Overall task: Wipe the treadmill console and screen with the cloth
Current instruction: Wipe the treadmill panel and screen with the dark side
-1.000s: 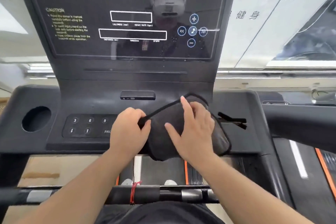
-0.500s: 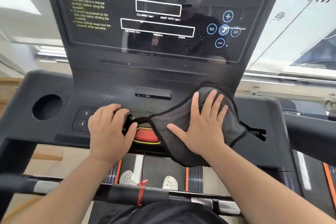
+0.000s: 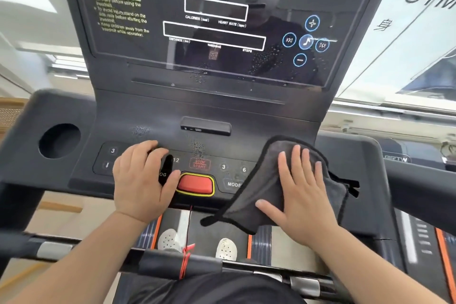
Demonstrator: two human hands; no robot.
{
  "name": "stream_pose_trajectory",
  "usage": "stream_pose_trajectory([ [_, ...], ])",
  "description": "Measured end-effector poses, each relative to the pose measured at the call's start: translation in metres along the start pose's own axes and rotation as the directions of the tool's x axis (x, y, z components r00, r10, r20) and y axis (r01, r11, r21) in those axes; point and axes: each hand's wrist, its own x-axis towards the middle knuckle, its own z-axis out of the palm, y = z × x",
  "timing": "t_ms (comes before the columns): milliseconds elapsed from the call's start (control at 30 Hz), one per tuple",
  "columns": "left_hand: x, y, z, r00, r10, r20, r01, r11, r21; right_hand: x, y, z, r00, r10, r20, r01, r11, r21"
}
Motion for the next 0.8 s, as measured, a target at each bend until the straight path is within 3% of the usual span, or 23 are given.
stream_pose_trajectory([
  [133,-0.001,-0.001,0.000,1.000,0.002,0.002,-0.002,1.000,-0.008,0.044,-0.022,-0.012,0.989,0.141,-0.042,-0.139,0.989,0.040],
  [233,0.000,0.000,-0.001,1.000,0.004,-0.002,-0.004,1.000,-0.019,0.065,-0.044,-0.014,0.988,0.133,-0.075,-0.130,0.991,0.045],
  [367,0.000,0.001,0.000,1.000,-0.001,0.007,0.002,1.000,-0.020,0.052,-0.054,-0.009,0.994,-0.100,-0.049,0.099,0.995,-0.010],
  [467,0.000,0.001,0.000,1.000,0.003,-0.001,-0.003,1.000,-0.015,0.020,-0.035,0.000,0.945,-0.327,-0.002,0.327,0.945,-0.024],
  [533,0.000,-0.001,0.001,1.000,0.009,-0.004,-0.009,1.000,-0.011,0.001,-0.014,0.003,0.927,-0.374,0.006,0.374,0.926,-0.057],
  [667,0.000,0.000,0.001,1.000,0.022,-0.008,-0.023,1.000,-0.013,0.004,0.016,-0.002,0.992,-0.122,0.023,0.123,0.991,-0.048],
  [800,-0.001,0.000,0.002,0.998,0.043,-0.046,-0.044,0.999,-0.017,0.037,-0.009,-0.011,0.996,0.086,-0.010,-0.086,0.996,-0.010],
])
